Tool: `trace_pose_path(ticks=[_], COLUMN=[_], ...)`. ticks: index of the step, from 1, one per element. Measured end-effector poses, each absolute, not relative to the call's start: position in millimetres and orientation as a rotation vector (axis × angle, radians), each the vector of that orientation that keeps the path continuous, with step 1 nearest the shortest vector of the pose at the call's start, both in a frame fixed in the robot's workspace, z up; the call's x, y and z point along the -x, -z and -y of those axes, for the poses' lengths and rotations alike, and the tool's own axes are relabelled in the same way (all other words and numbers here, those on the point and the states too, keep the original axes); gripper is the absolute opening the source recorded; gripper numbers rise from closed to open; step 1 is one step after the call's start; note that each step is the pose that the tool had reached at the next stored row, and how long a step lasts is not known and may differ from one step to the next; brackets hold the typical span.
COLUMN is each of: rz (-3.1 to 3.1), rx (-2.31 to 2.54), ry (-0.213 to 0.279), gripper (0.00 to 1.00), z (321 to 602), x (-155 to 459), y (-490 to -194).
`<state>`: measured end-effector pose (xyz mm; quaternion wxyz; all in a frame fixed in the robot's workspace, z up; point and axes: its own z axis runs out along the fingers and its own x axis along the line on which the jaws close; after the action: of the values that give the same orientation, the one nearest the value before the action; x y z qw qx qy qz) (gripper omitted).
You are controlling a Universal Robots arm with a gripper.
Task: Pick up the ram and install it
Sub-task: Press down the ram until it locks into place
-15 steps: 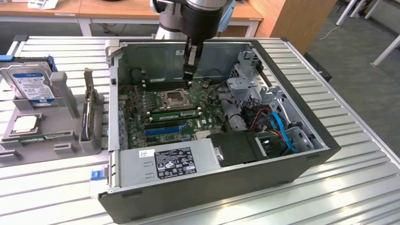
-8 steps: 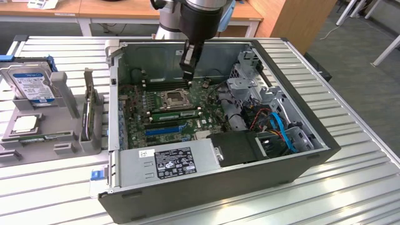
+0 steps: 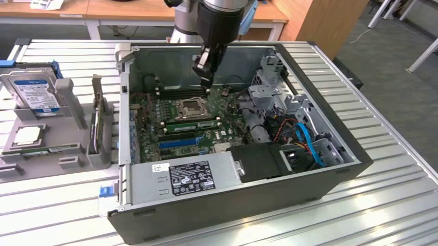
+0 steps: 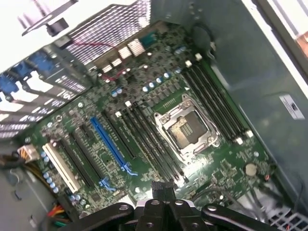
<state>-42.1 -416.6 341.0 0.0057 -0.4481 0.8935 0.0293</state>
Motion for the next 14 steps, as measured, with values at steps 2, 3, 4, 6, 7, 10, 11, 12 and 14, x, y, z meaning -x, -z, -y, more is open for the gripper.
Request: trace_pose_path(ticks=[2, 3, 4, 6, 7, 10, 11, 12, 14], rz=[-2.821, -2.832, -2.844, -2.867, -2.877, -2.908, -2.917, -2.927, -2.945], rx=[1.352, 1.326, 1.300, 1.246, 1.220, 1.142, 1.115, 1.087, 1.034], ry=[-0.091, -0.091, -0.091, -0.091, -0.090, -0.090, -0.089, -0.089, -0.089], gripper=[0.10, 0.10, 0.10, 0.10, 0.10, 0.10, 0.10, 0.10, 0.10], z=[416.6, 416.6, 416.6, 416.6, 416.6, 416.6, 416.6, 416.6, 416.6], x=[42.1, 42.1, 42.1, 42.1, 42.2, 42.1, 42.1, 42.1, 42.1], y=[-341.0, -341.0, -340.9, -340.9, -340.8, -340.7, -340.7, -340.7, -340.6])
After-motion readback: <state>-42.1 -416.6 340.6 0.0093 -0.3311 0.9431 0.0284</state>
